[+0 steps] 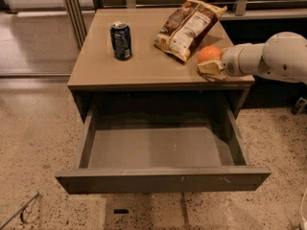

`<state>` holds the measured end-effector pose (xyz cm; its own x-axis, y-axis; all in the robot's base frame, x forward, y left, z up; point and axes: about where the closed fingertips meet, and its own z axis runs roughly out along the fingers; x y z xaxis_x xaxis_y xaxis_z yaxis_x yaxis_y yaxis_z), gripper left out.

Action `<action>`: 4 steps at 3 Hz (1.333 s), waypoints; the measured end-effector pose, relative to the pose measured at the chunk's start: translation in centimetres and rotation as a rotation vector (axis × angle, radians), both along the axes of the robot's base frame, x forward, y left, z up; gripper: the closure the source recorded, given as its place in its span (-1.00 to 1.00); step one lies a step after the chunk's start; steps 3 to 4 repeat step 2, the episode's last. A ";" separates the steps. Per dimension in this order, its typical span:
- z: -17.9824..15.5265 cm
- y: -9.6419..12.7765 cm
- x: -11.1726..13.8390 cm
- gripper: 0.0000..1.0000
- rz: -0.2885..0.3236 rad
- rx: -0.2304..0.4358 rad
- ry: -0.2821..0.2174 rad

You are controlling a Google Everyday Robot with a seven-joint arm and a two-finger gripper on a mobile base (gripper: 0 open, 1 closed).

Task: Pick orange from top drawer and place on counter

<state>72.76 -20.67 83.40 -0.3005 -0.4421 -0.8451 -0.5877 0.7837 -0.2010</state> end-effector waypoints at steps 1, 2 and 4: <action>0.0 0.0 0.0 -1.00 0.001 0.000 0.000; 0.0 0.0 0.0 -1.00 0.001 0.000 0.000; 0.0 0.0 0.0 -1.00 0.001 0.000 0.000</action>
Offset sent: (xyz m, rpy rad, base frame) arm 0.0000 0.0000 0.0000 0.0000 0.0000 0.0000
